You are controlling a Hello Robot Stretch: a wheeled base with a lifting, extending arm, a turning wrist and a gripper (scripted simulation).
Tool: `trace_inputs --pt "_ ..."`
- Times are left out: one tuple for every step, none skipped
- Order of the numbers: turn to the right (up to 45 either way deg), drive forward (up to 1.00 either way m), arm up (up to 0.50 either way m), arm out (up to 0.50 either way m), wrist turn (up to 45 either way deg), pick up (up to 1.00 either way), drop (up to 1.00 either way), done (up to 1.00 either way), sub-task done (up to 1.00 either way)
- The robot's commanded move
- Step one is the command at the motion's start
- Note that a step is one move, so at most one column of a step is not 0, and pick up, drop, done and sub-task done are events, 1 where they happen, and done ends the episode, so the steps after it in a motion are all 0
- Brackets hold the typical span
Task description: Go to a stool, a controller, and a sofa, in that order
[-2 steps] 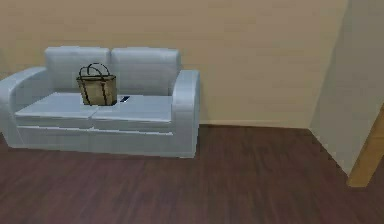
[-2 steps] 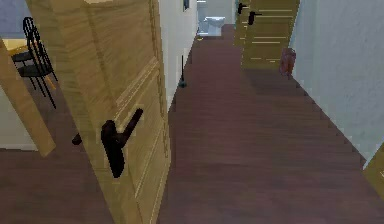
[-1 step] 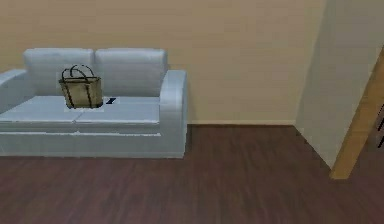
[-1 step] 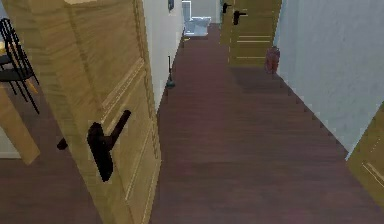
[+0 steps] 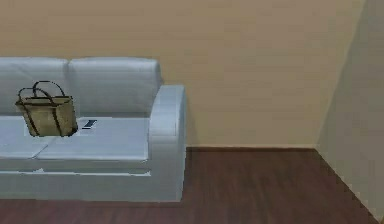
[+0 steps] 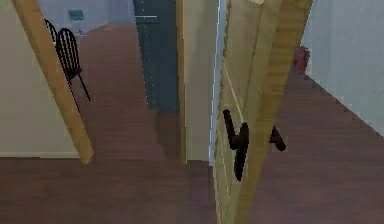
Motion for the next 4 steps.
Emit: trace_inputs --pt "21.0 0.00 0.00 0.00 0.0 0.00 0.00 0.00 0.00" --pt "0.0 0.70 0.00 0.00 0.0 0.00 0.00 0.00 0.00" --pt "-45.0 0.00 0.00 0.00 0.0 0.00 0.00 0.00 0.00" --pt "-30.0 0.00 0.00 0.00 0.0 0.00 0.00 0.00 0.00"
